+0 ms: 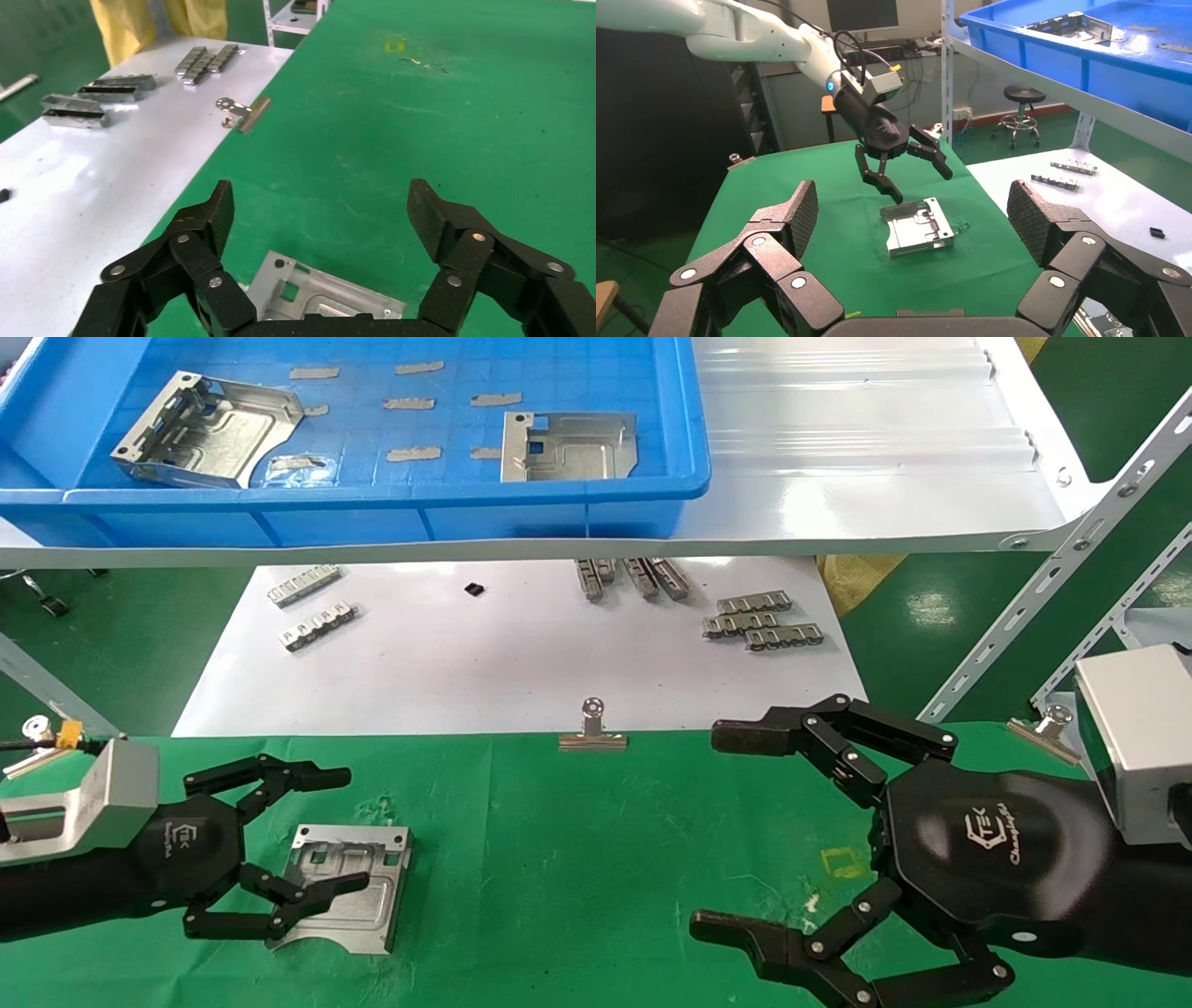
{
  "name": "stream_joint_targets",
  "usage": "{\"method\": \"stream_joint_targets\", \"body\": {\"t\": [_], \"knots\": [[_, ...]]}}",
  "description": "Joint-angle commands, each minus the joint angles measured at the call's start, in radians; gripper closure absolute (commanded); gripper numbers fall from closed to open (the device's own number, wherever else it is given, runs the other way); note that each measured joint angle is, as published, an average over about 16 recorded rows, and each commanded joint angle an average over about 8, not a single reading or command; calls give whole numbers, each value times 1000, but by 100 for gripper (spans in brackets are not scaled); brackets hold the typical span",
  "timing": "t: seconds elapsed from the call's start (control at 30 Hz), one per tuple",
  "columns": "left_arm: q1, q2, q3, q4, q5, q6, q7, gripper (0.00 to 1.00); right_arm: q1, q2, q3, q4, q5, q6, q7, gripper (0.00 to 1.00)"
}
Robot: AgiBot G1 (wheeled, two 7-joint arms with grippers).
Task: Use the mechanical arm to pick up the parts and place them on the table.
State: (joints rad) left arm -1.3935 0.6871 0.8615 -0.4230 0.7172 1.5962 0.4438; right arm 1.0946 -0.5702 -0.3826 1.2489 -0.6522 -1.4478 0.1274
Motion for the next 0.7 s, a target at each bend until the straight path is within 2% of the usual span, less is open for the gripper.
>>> {"method": "stream_joint_targets", "body": {"t": [0.03, 0.23, 0.7], "knots": [[3, 1, 1, 6, -7, 0, -3, 0, 0, 0, 0, 0, 0, 0, 0, 0], [7, -2, -15, -25, 4, -4, -13, 0, 0, 0, 0, 0, 0, 0, 0, 0], [78, -19, -143, -213, 4, -26, -153, 0, 0, 0, 0, 0, 0, 0, 0, 0]]}}
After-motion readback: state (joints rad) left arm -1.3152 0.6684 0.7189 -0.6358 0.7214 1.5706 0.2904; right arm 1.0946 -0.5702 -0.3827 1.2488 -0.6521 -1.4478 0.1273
